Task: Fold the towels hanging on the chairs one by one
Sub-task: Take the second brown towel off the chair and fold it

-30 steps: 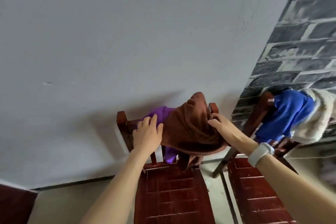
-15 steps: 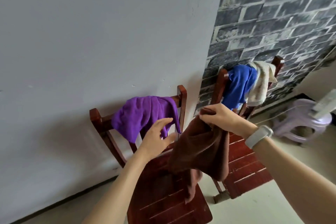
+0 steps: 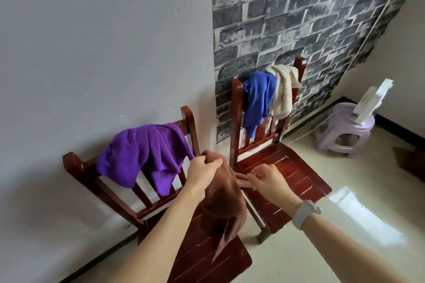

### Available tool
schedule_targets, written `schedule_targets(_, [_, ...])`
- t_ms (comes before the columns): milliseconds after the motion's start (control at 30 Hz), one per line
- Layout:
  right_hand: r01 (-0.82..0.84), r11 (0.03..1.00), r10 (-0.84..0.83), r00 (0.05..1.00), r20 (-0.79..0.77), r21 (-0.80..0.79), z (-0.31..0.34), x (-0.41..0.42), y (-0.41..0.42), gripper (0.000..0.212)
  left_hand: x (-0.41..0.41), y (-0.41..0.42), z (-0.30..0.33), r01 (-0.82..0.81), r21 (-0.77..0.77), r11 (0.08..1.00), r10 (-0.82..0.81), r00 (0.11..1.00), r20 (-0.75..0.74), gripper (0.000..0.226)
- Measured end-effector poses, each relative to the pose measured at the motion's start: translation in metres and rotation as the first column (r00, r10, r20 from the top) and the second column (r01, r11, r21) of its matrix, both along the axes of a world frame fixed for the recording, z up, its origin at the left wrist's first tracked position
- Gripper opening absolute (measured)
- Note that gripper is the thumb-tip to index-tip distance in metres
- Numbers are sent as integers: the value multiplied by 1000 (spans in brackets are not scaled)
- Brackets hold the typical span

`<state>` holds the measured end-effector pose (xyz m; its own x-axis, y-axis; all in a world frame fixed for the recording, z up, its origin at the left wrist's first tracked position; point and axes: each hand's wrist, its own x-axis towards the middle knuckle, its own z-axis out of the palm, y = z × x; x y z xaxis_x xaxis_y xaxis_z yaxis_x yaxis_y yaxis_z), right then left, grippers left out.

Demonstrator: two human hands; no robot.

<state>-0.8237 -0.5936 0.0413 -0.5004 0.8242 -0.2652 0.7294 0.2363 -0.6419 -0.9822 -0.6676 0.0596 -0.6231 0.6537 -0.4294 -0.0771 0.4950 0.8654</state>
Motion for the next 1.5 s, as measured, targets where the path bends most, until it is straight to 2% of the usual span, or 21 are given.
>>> schedule_targets(100, [-206, 936, 190, 978, -85, -284, -15, 2, -20, 25, 9, 4, -3, -180, 30, 983, 167, 953, 255, 26])
schedule_targets(167, [-206, 913, 198, 979, -59, -352, -21, 0, -24, 38, 12, 5, 1, -286, 47, 957, 245, 886, 392, 9])
schedule_targets(233, [-144, 907, 129, 990, -64, -397, -25, -6, -26, 32, 11, 3, 7, -361, 67, 930, 284, 824, 491, 8])
schedule_targets(300, [-76, 861, -21, 983, -184, -503, -26, -13, -25, 13, 6, -1, 13, -404, 99, 909, 292, 790, 539, 9])
schedule_targets(333, [-53, 853, -96, 962, -256, -519, -26, -17, -24, 12, 4, -4, 17, -409, 115, 905, 290, 792, 537, 13])
schedule_targets(400, [-11, 885, -194, 900, -389, -466, -22, -27, -21, 18, -4, -11, 20, -423, 141, 895, 303, 810, 502, 24])
schedule_targets(467, [15, 916, -225, 845, -485, -400, -8, -37, -14, 14, -14, -20, 19, -458, 153, 875, 358, 828, 432, 23])
schedule_targets(500, [9, 932, -209, 829, -519, -361, 1, -41, -10, 12, -19, -25, 16, -469, 150, 870, 391, 843, 369, 18])
schedule_targets(567, [-59, 976, -69, 832, -551, -212, 21, -49, 0, 11, -26, -32, 11, -435, 114, 893, 410, 892, 191, 8])
schedule_targets(633, [-145, 989, 103, 847, -521, -39, 39, -60, 7, 11, -29, -36, 7, -408, 76, 910, 402, 912, 87, 11])
schedule_targets(733, [-193, 965, 253, 869, -426, 180, 59, -75, 13, 13, -30, -38, 3, -378, 97, 921, 368, 924, 108, 34])
schedule_targets(800, [-169, 951, 262, 884, -386, 259, 68, -83, 17, 20, -29, -37, -1, -351, 153, 924, 340, 935, 97, 35])
schedule_targets(867, [-114, 959, 213, 893, -396, 257, 71, -88, 19, 23, -28, -35, -1, -358, 220, 907, 335, 933, 134, 33])
schedule_targets(967, [-6, 992, 55, 918, -393, 126, 74, -90, 27, 26, -32, -36, -1, -348, 353, 868, 202, 899, 389, 34])
schedule_targets(1033, [77, 991, -111, 920, -375, -106, 75, -87, 40, 30, -35, -45, 0, -288, 381, 879, 79, 874, 480, 33])
schedule_targets(1133, [5, 868, -213, 907, -364, -497, 75, -73, 51, 33, -32, -55, -7, -148, 333, 931, -4, 910, 415, 23])
schedule_targets(1200, [-107, 823, -154, 903, -401, -557, 70, -64, 51, 27, -26, -55, -16, -90, 260, 961, 24, 968, 249, 20])
schedule_targets(1267, [-139, 890, -49, 918, -394, -434, 63, -59, 48, 16, -21, -55, -25, -15, 166, 986, 19, 1000, -24, 14])
schedule_targets(1333, [-121, 983, 67, 936, -346, -137, 60, -54, 45, 19, -14, -55, -29, 53, 89, 995, -30, 970, -242, 7])
schedule_targets(1400, [-106, 987, 138, 943, -303, 121, 61, -52, 41, 20, -9, -56, -29, 43, 92, 995, -10, 942, -335, 5])
schedule_targets(1500, [-67, 953, 161, 938, -306, 296, 66, -49, 35, 20, -4, -57, -26, 66, 146, 987, -16, 948, -319, 4])
